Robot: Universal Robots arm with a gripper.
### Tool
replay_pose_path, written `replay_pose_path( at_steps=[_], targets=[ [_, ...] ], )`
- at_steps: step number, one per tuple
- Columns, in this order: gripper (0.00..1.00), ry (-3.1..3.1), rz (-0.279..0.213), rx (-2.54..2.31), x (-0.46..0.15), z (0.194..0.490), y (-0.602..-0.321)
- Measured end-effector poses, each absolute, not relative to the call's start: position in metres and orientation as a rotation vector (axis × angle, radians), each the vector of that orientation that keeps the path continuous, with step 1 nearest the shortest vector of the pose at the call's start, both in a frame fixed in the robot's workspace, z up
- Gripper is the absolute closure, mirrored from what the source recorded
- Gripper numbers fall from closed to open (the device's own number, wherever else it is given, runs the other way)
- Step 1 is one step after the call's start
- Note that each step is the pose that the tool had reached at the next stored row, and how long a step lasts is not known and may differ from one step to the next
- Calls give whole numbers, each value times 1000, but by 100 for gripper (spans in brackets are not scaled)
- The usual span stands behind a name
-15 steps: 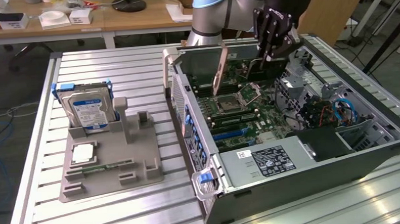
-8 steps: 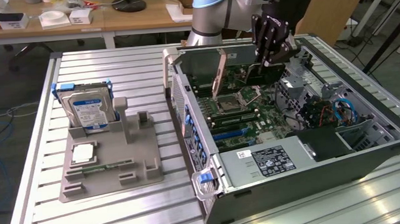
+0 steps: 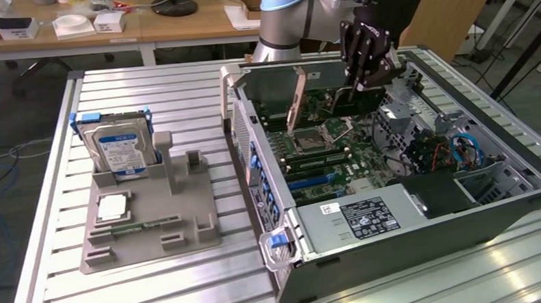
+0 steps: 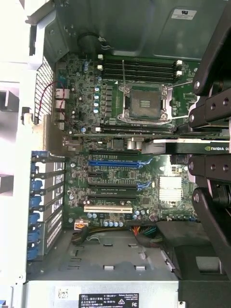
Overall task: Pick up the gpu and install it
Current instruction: 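Insert the gpu into the slot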
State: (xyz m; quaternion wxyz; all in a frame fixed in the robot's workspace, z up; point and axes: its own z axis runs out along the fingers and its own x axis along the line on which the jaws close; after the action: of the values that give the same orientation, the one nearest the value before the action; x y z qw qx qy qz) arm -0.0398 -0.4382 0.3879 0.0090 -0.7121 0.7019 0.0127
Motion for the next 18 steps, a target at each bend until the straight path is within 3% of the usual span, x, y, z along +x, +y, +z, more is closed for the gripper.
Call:
replay_pose_path(
  at_steps=[18],
  targets=[
    [74,2196,19,-2203,-40,371,-438]
  ],
)
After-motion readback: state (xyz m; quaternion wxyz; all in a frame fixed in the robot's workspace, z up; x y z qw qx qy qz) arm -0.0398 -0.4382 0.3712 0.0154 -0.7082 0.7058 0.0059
